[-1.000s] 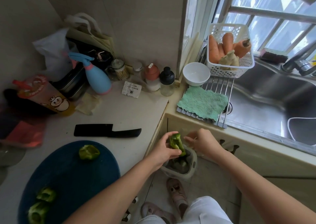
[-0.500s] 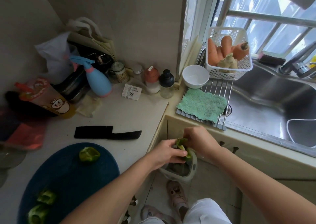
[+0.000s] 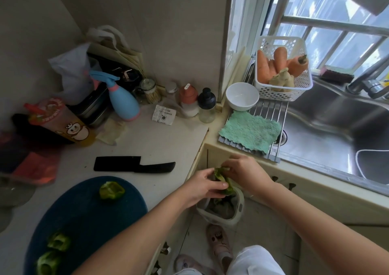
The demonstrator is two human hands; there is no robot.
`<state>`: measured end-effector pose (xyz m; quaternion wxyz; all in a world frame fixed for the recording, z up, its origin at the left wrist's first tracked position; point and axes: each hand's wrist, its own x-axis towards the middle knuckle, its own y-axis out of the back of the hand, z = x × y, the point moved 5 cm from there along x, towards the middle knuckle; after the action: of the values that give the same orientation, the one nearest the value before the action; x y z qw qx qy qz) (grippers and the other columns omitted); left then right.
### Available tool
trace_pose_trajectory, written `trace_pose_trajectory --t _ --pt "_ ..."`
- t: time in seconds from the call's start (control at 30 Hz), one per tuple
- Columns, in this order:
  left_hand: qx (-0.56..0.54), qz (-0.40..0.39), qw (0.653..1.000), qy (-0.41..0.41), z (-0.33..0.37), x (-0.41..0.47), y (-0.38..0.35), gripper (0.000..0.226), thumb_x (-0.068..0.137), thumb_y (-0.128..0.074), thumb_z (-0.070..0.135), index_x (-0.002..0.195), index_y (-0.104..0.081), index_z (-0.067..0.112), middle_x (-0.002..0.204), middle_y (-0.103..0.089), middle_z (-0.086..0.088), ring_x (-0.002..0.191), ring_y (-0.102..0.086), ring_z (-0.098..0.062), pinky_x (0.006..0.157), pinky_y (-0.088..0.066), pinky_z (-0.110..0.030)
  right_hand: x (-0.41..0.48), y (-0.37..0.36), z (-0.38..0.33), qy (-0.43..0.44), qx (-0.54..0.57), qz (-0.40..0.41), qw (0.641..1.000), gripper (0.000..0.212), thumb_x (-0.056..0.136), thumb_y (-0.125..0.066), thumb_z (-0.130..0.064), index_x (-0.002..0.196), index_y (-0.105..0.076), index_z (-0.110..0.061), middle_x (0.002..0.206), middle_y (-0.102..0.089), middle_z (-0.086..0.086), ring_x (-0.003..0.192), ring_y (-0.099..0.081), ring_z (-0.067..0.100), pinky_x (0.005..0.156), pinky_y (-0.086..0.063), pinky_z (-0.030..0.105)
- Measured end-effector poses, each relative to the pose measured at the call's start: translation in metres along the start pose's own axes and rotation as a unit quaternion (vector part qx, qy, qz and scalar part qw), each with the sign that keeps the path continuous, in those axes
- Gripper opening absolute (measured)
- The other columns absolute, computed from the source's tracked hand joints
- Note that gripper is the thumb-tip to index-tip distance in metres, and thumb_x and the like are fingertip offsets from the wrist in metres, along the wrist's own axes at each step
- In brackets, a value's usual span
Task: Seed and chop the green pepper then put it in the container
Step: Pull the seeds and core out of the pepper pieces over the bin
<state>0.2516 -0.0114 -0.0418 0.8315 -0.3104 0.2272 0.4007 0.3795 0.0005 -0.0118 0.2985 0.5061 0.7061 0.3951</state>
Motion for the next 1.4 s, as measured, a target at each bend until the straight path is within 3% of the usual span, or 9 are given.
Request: trace_pose_trajectory --t 0.17,0.33,0.47,0.6,0.73,0.93,1.1,1.27,1.4 --pt "0.017 0.011 1.000 0.002 0.001 0.001 0.001 0.052 0.082 -0.065 -0.002 0.130 -0.048 0.010 0.111 -0.066 -0.012 0.100 -0.067 -0.023 0.083 -0.056 -0.031 0.000 0.005 -0.002 0.064 0.002 0.011 0.998 0.014 0.083 -0.066 -0.021 0.081 -0.077 -0.013 0.066 -0.061 0.004 0.053 -0.059 0.017 0.051 -0.052 0.037" --pt "0.044 -0.005 0.999 0.007 0.000 0.001 0.002 0.069 0.080 -0.066 -0.003 0.141 -0.038 0.013 0.120 -0.061 -0.016 0.105 -0.065 -0.025 0.083 -0.056 -0.032 -0.005 0.014 0.001 0.055 0.058 0.029 0.996 0.010 0.080 -0.072 -0.016 0.088 -0.078 -0.017 0.068 -0.065 0.002 0.056 -0.060 0.011 0.055 -0.053 0.030" --pt "0.027 -0.020 0.999 0.015 -0.005 0.001 0.000 0.068 0.080 -0.065 -0.005 0.140 -0.037 0.013 0.124 -0.057 -0.017 0.107 -0.064 -0.026 0.082 -0.056 -0.030 -0.010 0.013 0.003 0.018 0.082 0.033 0.996 0.013 0.081 -0.072 -0.011 0.090 -0.078 -0.017 0.073 -0.068 -0.001 0.061 -0.062 0.007 0.060 -0.053 0.024" --pt "-0.043 -0.019 0.999 0.008 -0.009 0.003 -0.001 0.063 0.079 -0.061 -0.013 0.129 -0.046 0.023 0.130 -0.048 -0.020 0.112 -0.059 -0.033 0.080 -0.057 -0.031 -0.012 0.014 0.014 -0.110 0.150 0.045 0.982 0.012 0.085 -0.068 -0.014 0.094 -0.076 -0.012 0.077 -0.068 -0.008 0.067 -0.061 -0.001 0.066 -0.049 0.009" --pt "-0.065 -0.003 0.998 -0.016 -0.007 0.006 0.001 0.062 0.077 -0.059 -0.018 0.119 -0.051 0.027 0.130 -0.043 -0.020 0.113 -0.056 -0.037 0.077 -0.058 -0.031 -0.020 0.013 0.021 -0.174 0.157 0.038 0.971 0.010 0.084 -0.069 -0.022 0.087 -0.076 -0.014 0.065 -0.063 -0.014 0.062 -0.063 0.005 0.067 -0.056 0.026" --pt "-0.055 0.055 0.995 -0.059 -0.002 0.008 0.000 0.062 0.076 -0.057 -0.021 0.111 -0.052 0.030 0.118 -0.051 -0.009 0.109 -0.058 -0.028 0.082 -0.057 -0.032 -0.023 -0.002 0.026 -0.287 0.234 -0.054 0.927 0.041 0.087 -0.058 -0.046 0.082 -0.071 -0.008 0.068 -0.072 0.007 0.064 -0.069 0.022 0.067 -0.059 0.036" --pt "0.016 0.098 0.990 -0.101 0.003 0.008 -0.005 0.064 0.075 -0.064 -0.014 0.111 -0.050 0.037 0.115 -0.055 -0.004 0.104 -0.059 -0.019 0.087 -0.053 -0.031 -0.028 -0.016 0.023 -0.388 0.360 -0.121 0.840 0.020 0.083 -0.072 -0.023 0.078 -0.065 -0.004 0.065 -0.072 0.011 0.057 -0.070 0.016 0.055 -0.056 0.023" --pt "0.096 0.105 0.983 -0.113 0.004 0.006 -0.012 0.062 0.077 -0.068 -0.007 0.113 -0.047 0.039 0.105 -0.062 0.001 0.098 -0.062 -0.013 0.090 -0.052 -0.030 -0.025 -0.016 0.026 -0.423 0.309 -0.132 0.842 0.007 0.079 -0.069 -0.002 0.075 -0.064 0.000 0.053 -0.068 0.007 0.054 -0.069 0.015 0.055 -0.057 0.024" --pt "0.114 0.114 0.978 -0.130 0.004 0.006 -0.016 0.061 0.077 -0.066 -0.009 0.112 -0.046 0.036 0.102 -0.062 0.004 0.092 -0.062 -0.007 0.076 -0.052 -0.016 -0.024 -0.016 0.026 -0.443 0.314 -0.138 0.828 0.007 0.077 -0.069 0.004 0.075 -0.063 0.002 0.048 -0.065 0.008 0.050 -0.068 0.016 0.055 -0.057 0.025"
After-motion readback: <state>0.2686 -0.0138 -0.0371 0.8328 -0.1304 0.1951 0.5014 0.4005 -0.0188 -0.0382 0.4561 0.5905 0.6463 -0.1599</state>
